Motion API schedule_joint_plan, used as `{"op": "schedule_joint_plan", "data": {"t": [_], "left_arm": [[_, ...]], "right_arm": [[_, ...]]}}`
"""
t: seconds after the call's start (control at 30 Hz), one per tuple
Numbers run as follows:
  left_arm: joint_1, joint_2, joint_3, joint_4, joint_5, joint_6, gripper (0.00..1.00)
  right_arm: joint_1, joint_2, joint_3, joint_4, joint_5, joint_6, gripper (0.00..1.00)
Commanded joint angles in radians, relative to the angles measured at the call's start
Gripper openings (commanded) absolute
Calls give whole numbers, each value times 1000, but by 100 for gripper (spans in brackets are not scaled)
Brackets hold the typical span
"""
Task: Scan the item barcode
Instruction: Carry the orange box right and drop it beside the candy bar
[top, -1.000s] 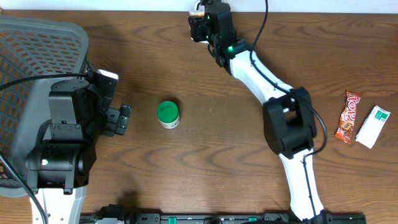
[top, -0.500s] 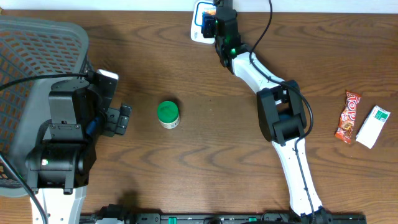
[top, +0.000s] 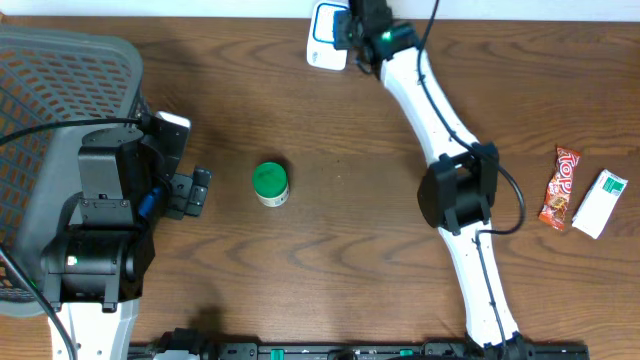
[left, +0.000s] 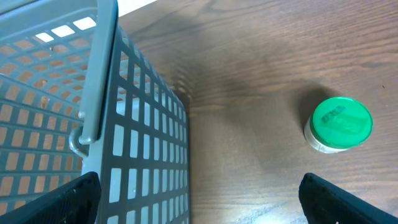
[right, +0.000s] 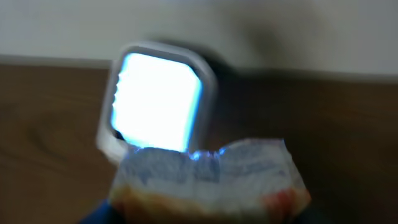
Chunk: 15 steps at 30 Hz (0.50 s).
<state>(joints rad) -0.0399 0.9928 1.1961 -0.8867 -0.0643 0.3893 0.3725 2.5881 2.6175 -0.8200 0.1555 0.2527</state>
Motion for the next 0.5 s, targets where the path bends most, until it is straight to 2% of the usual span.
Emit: {"op": "schedule_joint_plan", "data": {"t": [0.0,0.27,0.47], "left_arm": [[5,0,-1,1,5,-9,99],[5,0,-1,1,5,-9,99],[5,0,-1,1,5,-9,99]], "right_arm": [[-59,-103,105,-251,210,8,49],[-247,-138,97,-851,423,235,50],[-460,-132,-104,-863,446,355,48]]}}
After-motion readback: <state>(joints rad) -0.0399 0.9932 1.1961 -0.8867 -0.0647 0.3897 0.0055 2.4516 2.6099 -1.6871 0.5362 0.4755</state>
